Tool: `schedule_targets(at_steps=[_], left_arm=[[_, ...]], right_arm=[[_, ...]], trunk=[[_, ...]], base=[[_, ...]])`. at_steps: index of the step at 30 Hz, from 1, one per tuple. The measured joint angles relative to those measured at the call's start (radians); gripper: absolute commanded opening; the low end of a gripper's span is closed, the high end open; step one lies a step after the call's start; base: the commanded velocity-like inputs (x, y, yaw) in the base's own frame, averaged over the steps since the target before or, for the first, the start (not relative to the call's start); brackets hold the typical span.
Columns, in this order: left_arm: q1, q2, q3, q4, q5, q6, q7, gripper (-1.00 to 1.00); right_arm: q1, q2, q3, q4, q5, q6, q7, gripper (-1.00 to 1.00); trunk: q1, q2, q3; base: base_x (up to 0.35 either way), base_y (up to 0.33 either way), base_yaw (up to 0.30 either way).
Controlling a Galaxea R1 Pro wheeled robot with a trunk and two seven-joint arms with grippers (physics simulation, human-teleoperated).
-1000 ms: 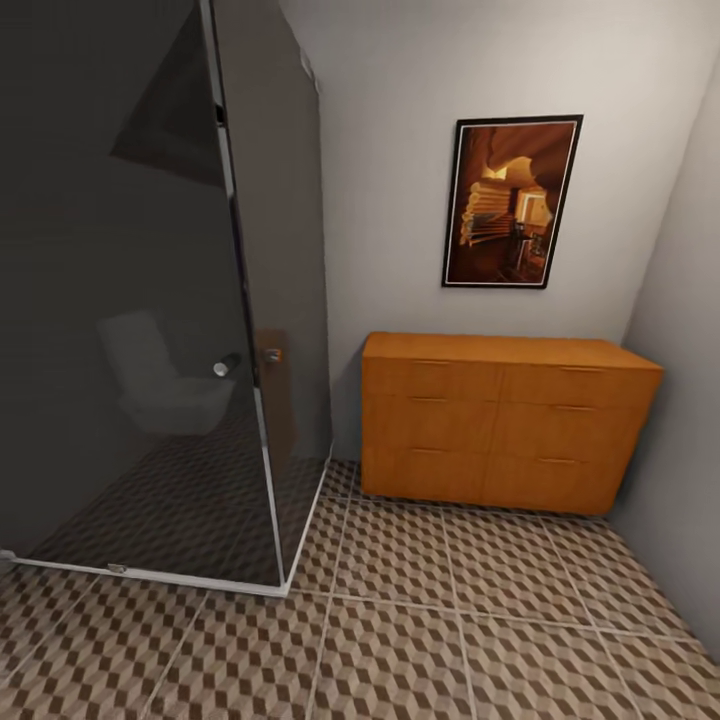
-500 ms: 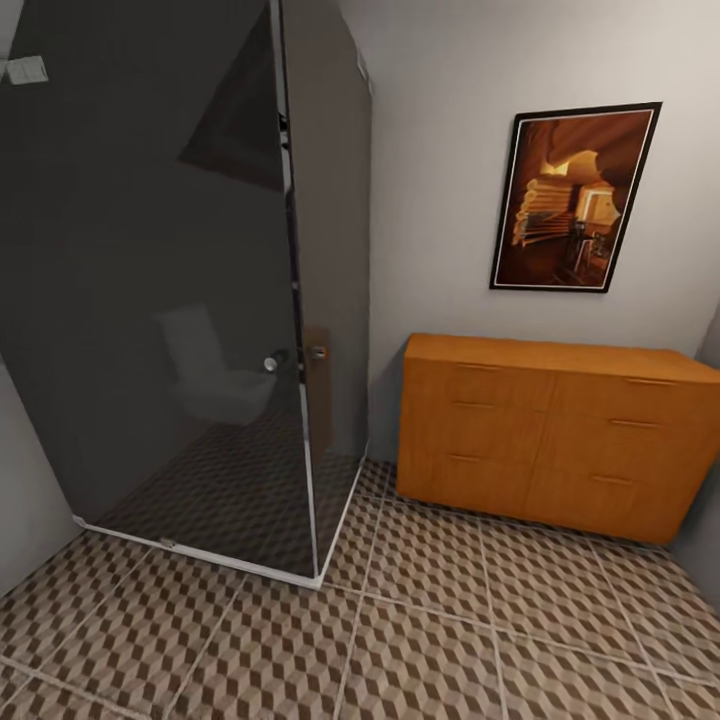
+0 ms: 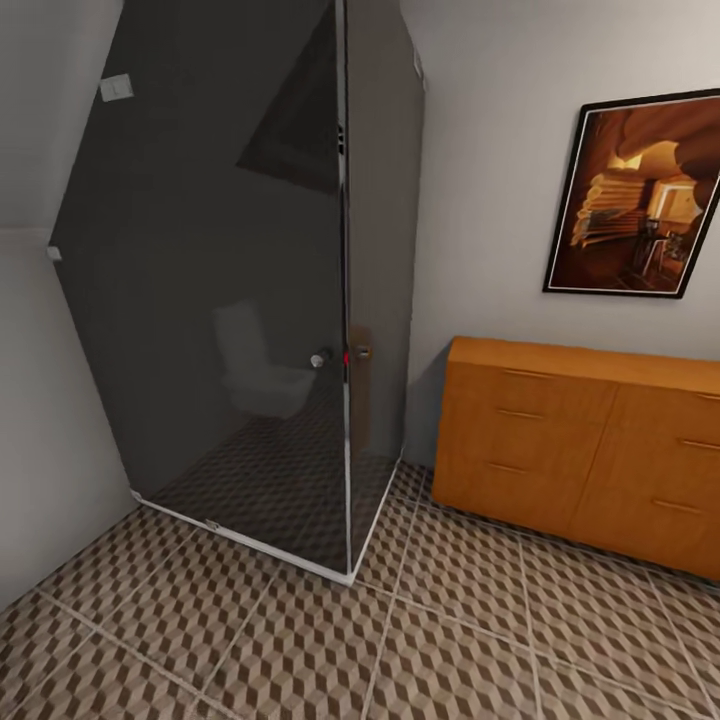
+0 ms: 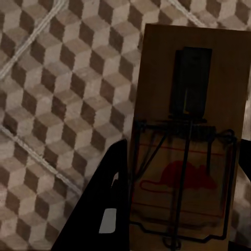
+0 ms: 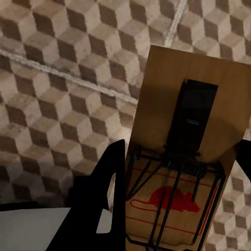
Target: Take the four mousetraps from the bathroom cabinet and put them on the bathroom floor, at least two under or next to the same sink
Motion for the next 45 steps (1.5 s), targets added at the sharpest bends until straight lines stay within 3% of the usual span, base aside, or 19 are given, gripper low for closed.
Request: schedule_targets(at_steps=[45], left_arm=[[0.0, 0.0, 0.0, 0.0, 0.0, 0.0, 0.0, -1.0]], right_arm=[[0.0, 0.003, 0.0, 0.0, -0.001, 0.007, -0.001, -1.0]], trunk=[[0.0, 0.0, 0.0]], base=[[0.0, 0.0, 0.273]])
